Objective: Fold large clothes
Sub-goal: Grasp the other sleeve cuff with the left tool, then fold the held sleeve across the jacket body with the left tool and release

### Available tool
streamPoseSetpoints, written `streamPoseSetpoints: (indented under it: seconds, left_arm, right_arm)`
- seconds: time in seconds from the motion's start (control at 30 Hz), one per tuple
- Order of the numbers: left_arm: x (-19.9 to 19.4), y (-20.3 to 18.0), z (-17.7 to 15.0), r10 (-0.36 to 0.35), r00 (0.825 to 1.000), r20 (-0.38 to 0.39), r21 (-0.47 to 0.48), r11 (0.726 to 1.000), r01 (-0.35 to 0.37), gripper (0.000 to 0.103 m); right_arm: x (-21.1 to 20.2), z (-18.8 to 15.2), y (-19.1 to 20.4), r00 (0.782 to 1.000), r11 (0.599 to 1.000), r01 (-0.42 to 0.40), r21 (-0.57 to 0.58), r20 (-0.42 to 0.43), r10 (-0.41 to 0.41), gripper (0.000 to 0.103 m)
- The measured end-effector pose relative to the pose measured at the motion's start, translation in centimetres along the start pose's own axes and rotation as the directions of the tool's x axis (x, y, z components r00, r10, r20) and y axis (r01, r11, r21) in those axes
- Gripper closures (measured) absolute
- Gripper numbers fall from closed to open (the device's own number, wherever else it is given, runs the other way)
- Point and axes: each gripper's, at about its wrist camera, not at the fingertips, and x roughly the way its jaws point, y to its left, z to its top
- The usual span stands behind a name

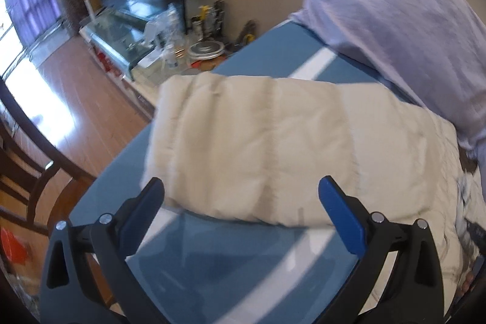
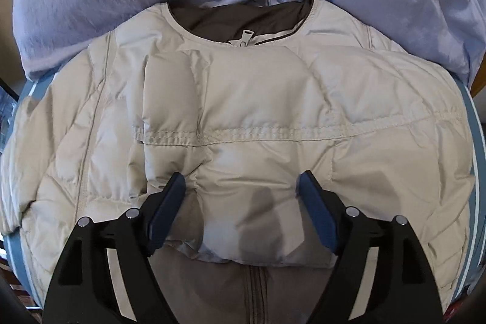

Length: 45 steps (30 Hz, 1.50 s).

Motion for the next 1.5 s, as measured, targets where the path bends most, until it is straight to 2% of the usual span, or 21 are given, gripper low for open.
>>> streamPoseSetpoints:
  seconds: [0.2, 0.27, 0.33, 0.5, 0.77, 0.87, 0.93, 1.1, 1.23, 1.33, 1.5]
  left_arm:
    - [2.0, 4.3, 1.7, 0.001, 0.999, -0.036, -0.11, 0.994, -0.005, 0.002]
    - [2.7, 5.1, 1.9, -0.018, 0.998, -0.053, -0.138, 0.99, 0.01, 0.011]
    - [3.5, 5.7, 2.0, -0.036, 0.996, -0.083, -0.163, 0.986, 0.022, 0.024]
    - [4.6, 6.1, 1.6, -0.052, 0.992, -0.111, -0.199, 0.979, 0.029, 0.036]
    - [4.7, 6.9, 1.2, -0.076, 0.994, -0.08, -0.272, 0.961, 0.052, 0.057]
    - [4.7, 7.0, 1.0, -0.1, 0.993, -0.064, -0.29, 0.954, 0.078, 0.073]
    - [4.4, 6.8, 1.0, -0.119, 0.991, -0.055, -0.293, 0.951, 0.098, 0.087]
    - [2.5, 4.9, 2.2, -0.102, 0.994, -0.026, -0.247, 0.965, 0.092, 0.092]
    - [-0.5, 2.4, 3.9, -0.144, 0.989, 0.039, -0.21, 0.966, 0.148, 0.093]
    - [-3.3, -0.7, 5.2, -0.205, 0.975, 0.091, -0.164, 0.962, 0.217, 0.093]
    - [-8.1, -7.4, 6.7, -0.341, 0.929, 0.148, -0.044, 0.936, 0.35, 0.093]
  right_arm:
    - [-2.0, -0.1, -0.8, 0.999, 0.999, -0.028, 0.023, 0.035, 0.028, 0.024]
    - [-2.6, -0.2, -1.0, 0.998, 0.999, -0.037, 0.027, 0.044, 0.036, 0.024]
    - [-2.9, -0.4, -1.3, 0.998, 0.998, -0.046, 0.033, 0.045, 0.044, 0.024]
    - [-3.9, -1.3, -2.3, 0.998, 0.998, -0.039, 0.045, 0.05, 0.037, 0.024]
    - [-4.1, -2.5, -4.4, 0.998, 0.996, -0.044, 0.08, 0.052, 0.04, 0.024]
    - [-4.3, -3.0, -5.0, 0.998, 0.995, -0.047, 0.085, 0.054, 0.043, 0.024]
    - [-4.4, -3.2, -5.5, 0.997, 0.995, -0.049, 0.089, 0.057, 0.044, 0.024]
    - [-5.1, -3.5, -7.1, 0.996, 0.992, -0.06, 0.11, 0.075, 0.052, 0.024]
    - [-5.7, -3.6, -8.3, 0.995, 0.99, -0.066, 0.121, 0.088, 0.056, 0.023]
    - [-6.0, -3.9, -9.2, 0.994, 0.989, -0.071, 0.128, 0.097, 0.059, 0.022]
    - [-6.2, -4.4, -10.8, 0.993, 0.987, -0.082, 0.142, 0.101, 0.067, 0.022]
